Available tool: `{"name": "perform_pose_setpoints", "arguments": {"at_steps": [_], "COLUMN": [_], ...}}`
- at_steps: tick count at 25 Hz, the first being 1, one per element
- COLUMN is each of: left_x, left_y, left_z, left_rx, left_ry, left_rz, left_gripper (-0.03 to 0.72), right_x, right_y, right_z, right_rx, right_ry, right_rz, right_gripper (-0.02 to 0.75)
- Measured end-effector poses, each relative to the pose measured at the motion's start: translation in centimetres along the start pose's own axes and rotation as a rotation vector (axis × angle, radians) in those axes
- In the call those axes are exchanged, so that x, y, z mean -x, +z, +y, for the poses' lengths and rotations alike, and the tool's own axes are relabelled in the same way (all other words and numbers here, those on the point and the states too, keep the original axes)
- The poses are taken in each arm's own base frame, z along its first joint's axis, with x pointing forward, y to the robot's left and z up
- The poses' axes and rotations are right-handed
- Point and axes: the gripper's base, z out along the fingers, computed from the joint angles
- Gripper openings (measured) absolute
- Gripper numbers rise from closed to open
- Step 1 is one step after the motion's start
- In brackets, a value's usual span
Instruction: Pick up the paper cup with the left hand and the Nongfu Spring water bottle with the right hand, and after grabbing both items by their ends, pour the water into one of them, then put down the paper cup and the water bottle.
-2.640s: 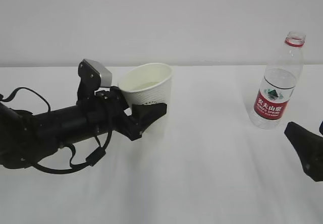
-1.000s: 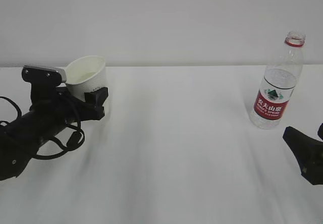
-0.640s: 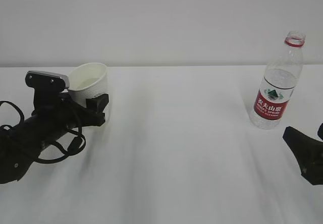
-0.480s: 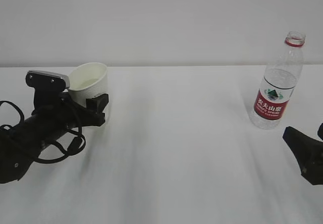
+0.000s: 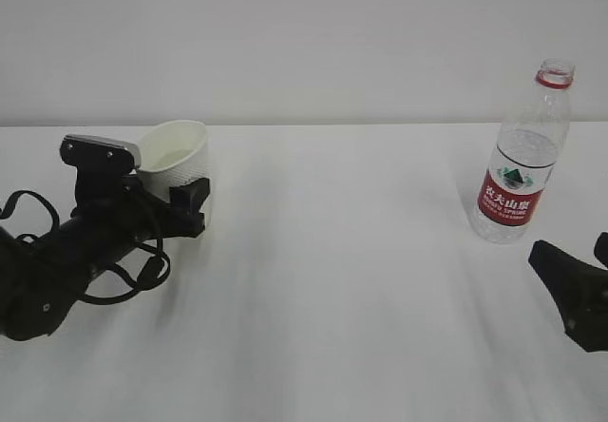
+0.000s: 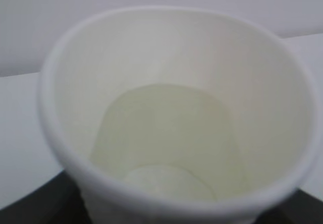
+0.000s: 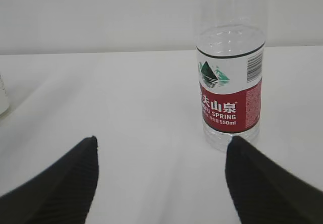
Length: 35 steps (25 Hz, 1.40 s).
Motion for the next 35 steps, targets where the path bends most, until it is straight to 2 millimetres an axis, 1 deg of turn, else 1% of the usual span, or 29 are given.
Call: {"name": "perform_pose_setpoints", "arguments": {"at_steps": [5,12,18,23,26,31,35], "left_x": [-0.43,-0.72,-0.76,-0.76,-0.8,-0.76,-0.92], "left_y": [0.56,0.59,0.59,0.59,0.63,0.63,0.45], "left_z": [0.03,0.06,0.06,0.06,0.06,0.06,0.08], "left_rx": [0.0,0.001,0.001,0.001,0.001,0.001,0.001], "left_ry": [0.0,0.002,0.002,0.002,0.002,0.002,0.002], "left_rz": [0.004,0.012,0.012,0.012,0.013,0.011,0.017], "left_gripper": [0.501,0.499,0.471,0.477,0.508,0.599,0.62], "right_x": [0.0,-0.01,-0.01,-0.04,-0.05,-0.05,-0.05], "right_y": [0.0,0.0,0.0,0.0,0.0,0.0,0.0], "right_z": [0.02,0.04,0.05,0.25,0.27,0.28,0.28], "right_rx": [0.002,0.004,0.006,0.027,0.03,0.031,0.031], "right_ry": [-0.001,-0.002,-0.003,-0.013,-0.014,-0.014,-0.014], "right_rz": [0.0,0.001,0.001,0.005,0.005,0.005,0.005], "right_gripper": [0.589,0.589,0.589,0.589,0.589,0.589,0.589]}}
